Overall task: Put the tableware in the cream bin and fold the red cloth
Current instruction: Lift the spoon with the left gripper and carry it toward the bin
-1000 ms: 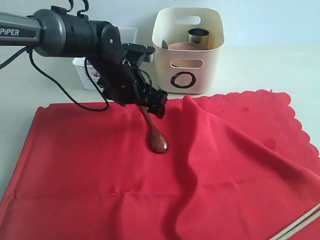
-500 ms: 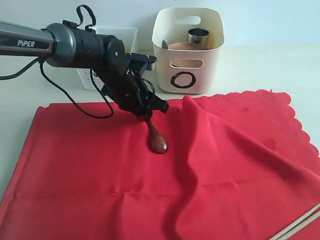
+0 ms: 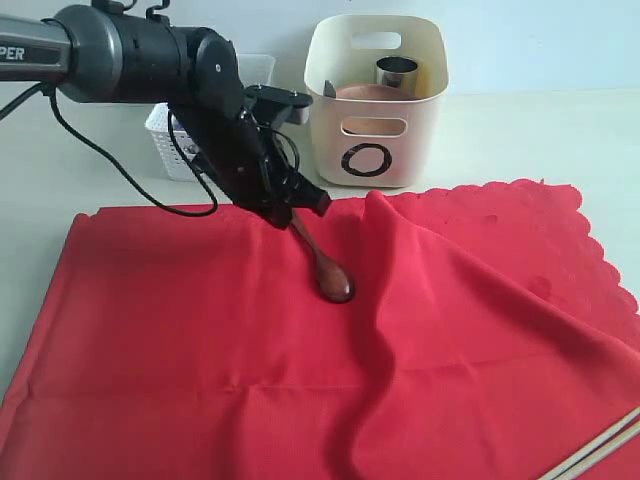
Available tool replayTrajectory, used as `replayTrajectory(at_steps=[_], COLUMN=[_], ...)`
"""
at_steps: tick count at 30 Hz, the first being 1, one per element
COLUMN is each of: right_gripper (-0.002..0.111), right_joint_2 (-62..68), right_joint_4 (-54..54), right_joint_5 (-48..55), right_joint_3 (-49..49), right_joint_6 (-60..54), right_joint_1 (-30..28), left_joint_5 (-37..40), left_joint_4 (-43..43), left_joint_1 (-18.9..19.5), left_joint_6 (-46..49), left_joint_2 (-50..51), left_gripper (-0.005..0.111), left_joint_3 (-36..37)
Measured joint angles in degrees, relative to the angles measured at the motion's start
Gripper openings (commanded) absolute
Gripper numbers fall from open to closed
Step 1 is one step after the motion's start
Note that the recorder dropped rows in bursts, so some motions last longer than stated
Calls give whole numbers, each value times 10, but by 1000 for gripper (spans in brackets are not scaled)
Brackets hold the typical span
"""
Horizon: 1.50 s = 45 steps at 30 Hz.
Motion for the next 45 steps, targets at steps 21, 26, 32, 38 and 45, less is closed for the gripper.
replayTrajectory(at_steps=[21, 26, 32, 38, 45], right_gripper=[0, 0, 0, 0, 0], right_joint_2=[0, 0, 0, 0, 0], right_joint_4=[0, 0, 0, 0, 0], right_joint_5=[0, 0, 0, 0, 0], right_joint_3=[0, 0, 0, 0, 0], right_joint_6=[0, 0, 0, 0, 0], right_joint_1=[0, 0, 0, 0, 0], left_joint_5=[-58, -65, -66, -54, 0], left_joint_4=[-34, -34, -37, -52, -60], left_joint_1=[-27, -27, -27, -26, -21], left_joint_6=[-96, -99, -100, -100, -100], left_joint_2=[24, 55, 58, 58, 12], left_gripper=[52, 51, 28, 0, 0], left_joint_3=[0, 0, -2, -2, 0])
